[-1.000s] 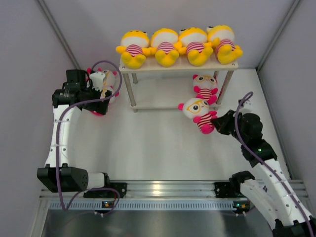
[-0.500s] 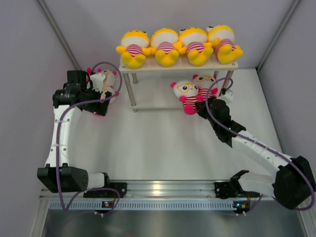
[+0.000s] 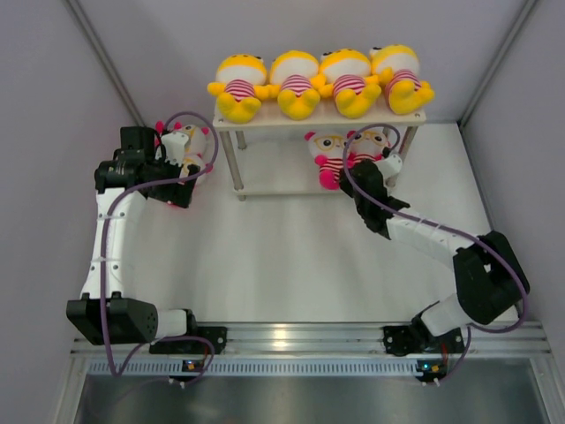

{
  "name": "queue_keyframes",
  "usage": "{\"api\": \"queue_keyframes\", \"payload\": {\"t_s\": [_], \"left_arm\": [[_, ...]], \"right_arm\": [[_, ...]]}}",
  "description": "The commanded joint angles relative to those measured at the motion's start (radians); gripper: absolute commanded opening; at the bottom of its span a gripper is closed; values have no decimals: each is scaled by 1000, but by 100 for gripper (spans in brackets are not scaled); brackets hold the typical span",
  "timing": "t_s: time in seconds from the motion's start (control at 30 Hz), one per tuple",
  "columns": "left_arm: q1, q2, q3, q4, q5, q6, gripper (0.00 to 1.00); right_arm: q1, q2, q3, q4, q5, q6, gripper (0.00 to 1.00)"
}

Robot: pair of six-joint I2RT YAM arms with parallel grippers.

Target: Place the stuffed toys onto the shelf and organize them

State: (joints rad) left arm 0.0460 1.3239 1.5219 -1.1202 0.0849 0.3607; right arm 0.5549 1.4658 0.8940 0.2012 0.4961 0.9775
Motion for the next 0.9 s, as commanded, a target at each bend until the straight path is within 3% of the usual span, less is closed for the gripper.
{"api": "queue_keyframes", "payload": {"t_s": [0.0, 0.17, 0.27, 0.5, 0.7, 0.87], "left_arm": [[-1, -17, 0, 5, -13, -8, 99], [-1, -11, 0, 7, -13, -8, 99], [-1, -2, 6, 7, 2, -8, 99], [-1, -5, 7, 5, 6, -8, 99], [-1, -17, -5, 7, -7, -3, 99], [0, -25, -5, 5, -2, -5, 99]], "right_arm": [[22, 16, 56, 49, 50, 32, 0], [69, -48, 43, 20, 136, -11, 0], [94, -65, 45, 20, 110, -26, 0], [163, 17, 103, 55, 73, -33, 0], [152, 90, 144, 49, 194, -48, 0], [131, 171, 197, 32, 199, -77, 0]]}}
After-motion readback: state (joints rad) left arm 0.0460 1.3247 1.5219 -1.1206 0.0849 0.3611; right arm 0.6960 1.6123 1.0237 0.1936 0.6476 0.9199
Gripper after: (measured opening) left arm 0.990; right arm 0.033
